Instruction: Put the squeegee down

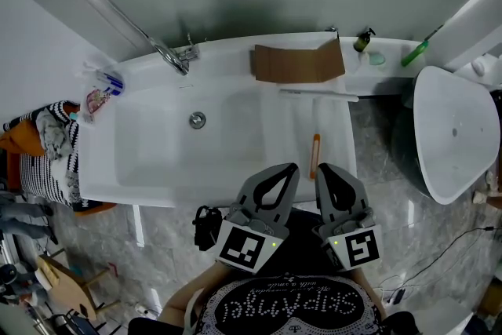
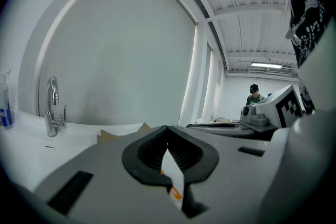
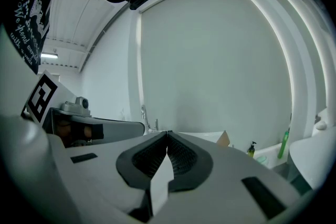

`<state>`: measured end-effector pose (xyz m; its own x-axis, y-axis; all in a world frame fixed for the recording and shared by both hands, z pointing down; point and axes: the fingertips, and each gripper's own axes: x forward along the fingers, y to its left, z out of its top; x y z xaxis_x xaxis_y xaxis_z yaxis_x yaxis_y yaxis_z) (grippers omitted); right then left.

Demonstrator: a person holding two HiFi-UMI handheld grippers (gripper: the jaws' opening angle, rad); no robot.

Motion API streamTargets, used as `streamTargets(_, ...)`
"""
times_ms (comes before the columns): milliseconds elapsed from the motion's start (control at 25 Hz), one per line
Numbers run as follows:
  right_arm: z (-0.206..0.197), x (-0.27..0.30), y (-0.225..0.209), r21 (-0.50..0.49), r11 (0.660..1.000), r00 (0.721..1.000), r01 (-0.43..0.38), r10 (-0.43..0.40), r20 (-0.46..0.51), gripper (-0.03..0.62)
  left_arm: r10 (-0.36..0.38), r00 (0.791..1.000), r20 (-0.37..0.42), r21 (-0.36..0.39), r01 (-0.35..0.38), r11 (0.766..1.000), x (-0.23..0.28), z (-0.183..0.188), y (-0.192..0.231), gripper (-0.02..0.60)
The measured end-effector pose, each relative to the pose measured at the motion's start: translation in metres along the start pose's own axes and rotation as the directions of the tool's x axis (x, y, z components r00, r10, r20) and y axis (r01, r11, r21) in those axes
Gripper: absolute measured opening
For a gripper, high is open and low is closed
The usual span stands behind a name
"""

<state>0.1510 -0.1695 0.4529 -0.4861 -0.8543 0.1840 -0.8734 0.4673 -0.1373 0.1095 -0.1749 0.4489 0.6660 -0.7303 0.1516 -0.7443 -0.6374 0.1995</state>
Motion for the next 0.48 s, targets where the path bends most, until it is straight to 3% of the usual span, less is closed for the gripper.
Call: streamTargets(480,-0.0019,-0.0004,0.0011,0.005,1.0,1.0,-0.005,0.005,-0.006,0.02,0.006,1.0,0.004,-0.001,-0.006,1.0,-0.0016,-0.0001,-0.0001,0.005)
